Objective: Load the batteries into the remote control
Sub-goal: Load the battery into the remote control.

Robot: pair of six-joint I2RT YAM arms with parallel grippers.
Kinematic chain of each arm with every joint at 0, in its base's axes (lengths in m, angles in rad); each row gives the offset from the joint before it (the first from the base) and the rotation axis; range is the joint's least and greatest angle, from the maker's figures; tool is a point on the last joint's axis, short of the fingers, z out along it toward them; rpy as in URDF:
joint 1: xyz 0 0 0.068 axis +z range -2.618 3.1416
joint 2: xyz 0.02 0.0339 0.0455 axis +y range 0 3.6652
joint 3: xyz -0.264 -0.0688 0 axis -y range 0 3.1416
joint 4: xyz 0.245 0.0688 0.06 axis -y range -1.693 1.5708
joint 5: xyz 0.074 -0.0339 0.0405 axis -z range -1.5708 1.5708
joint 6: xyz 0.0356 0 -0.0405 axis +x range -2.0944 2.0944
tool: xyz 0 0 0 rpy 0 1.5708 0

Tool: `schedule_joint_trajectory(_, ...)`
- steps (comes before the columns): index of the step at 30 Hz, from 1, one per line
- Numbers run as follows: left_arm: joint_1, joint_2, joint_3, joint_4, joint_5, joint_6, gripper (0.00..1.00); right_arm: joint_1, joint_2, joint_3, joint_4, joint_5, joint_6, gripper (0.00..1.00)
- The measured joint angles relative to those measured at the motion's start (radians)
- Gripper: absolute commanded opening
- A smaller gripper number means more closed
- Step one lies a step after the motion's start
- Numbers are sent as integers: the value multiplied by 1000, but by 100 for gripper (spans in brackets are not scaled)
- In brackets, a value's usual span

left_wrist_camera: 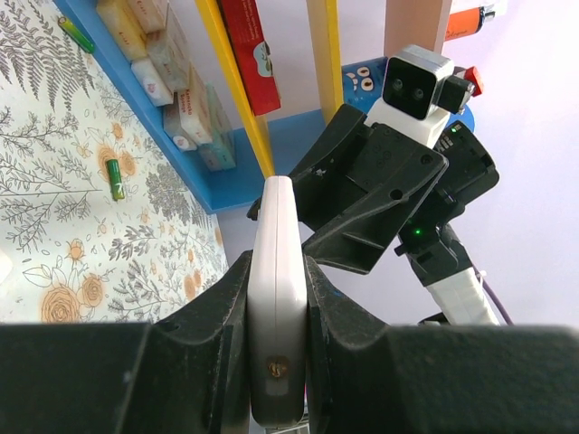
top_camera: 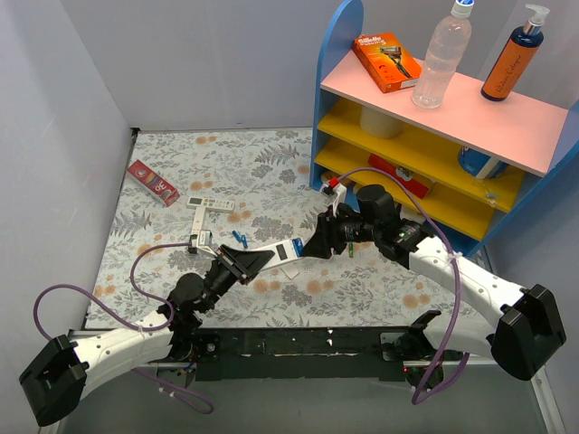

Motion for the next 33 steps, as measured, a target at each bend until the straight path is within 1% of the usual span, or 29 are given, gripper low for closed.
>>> schedule_joint_trajectory(2,0,0,0,0,0,0,0,-3,0,-6,14,-14,10,45)
schedule_joint_trajectory(4,0,0,0,0,0,1,0,-6,1,-13,33,-29,22,42)
schedule_joint_trajectory(5,0,0,0,0,0,1,0,-7,2,-15,38,-35,26,37)
schedule_joint_trajectory(6,0,1,0,0,0,2,0,-8,2,-18,45,-41,31,35)
schedule_joint_trajectory(13,2,16,0,16,-5,9,0,-22,28,-35,89,-77,57,32)
schedule_joint_trajectory(16,3,28,0,26,-6,14,0,-27,33,-53,116,-85,72,29)
schedule_joint_trajectory(17,3,34,0,31,-6,17,0,-29,34,-60,129,-87,76,25)
schedule_joint_trajectory(19,4,45,0,40,-6,23,0,-32,36,-70,145,-88,87,24)
schedule_joint_trajectory(22,8,73,0,68,-6,30,0,-38,40,-80,172,-88,111,30)
schedule_joint_trajectory(23,9,82,0,78,-6,30,0,-40,40,-82,177,-89,117,36)
schedule_joint_trajectory(25,10,97,0,98,-5,29,0,-41,41,-82,184,-90,122,42)
schedule_joint_trajectory(27,8,98,0,112,8,26,0,-34,39,-81,191,-106,123,46)
schedule_joint_trajectory(28,8,97,0,114,13,26,0,-31,37,-81,193,-110,122,50)
schedule_joint_trajectory(30,6,85,0,114,25,27,0,-24,27,-79,187,-109,120,53)
schedule_joint_trajectory(33,6,58,0,112,30,27,0,-19,14,-66,185,-108,113,54)
